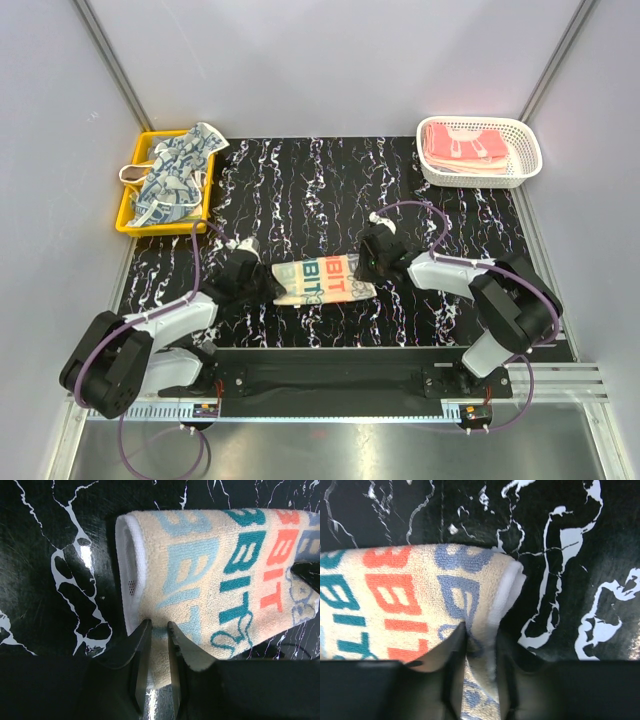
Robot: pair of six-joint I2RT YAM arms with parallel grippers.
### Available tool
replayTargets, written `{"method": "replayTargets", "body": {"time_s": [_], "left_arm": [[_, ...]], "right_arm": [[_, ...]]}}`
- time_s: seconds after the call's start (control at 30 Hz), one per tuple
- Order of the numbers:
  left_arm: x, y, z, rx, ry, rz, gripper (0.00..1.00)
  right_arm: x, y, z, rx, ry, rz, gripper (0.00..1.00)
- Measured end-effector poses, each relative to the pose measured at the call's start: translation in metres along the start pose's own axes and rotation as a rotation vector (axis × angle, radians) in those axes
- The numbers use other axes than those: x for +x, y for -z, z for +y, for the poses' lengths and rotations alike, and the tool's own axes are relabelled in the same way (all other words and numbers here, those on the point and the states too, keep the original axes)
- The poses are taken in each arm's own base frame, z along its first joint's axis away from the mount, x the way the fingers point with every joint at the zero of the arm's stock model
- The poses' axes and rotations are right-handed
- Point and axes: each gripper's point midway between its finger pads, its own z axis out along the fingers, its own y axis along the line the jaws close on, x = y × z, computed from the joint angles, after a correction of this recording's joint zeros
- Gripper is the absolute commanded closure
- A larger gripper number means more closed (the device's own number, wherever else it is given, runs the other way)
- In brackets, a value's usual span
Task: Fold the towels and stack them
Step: Neatly place the folded towel into the bin
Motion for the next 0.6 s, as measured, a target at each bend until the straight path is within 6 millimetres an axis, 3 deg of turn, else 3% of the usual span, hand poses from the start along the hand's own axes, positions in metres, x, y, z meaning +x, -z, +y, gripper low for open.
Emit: {"method": "replayTargets", "body": {"time_s": [0.1,0.3,0.43,0.6], "left_arm": [[-0.001,0.000,-0.001,-0.001,-0.006,0.001,0.71],[-0.011,0.010,-0.011,-0.007,-0.026,0.006,0.60],[-0.041,0.032,-0.041,0.034,-0.059,-0.048,0.59],[-0.087,0.072,-0.082,0.115,-0.104,-0.167,0.58]], "right_arm": [[0.004,0.001,-0.003,0.017,-0.002,0.014,0.90],[-0.001,0.003,-0.008,0.078,0.033,0.029,1.00],[-0.019,0.002,-0.013,0.160,0.087,0.015,1.00],[-0.063,-0.003,-0.013,0.268,0.200,-0.049,1.00]]}}
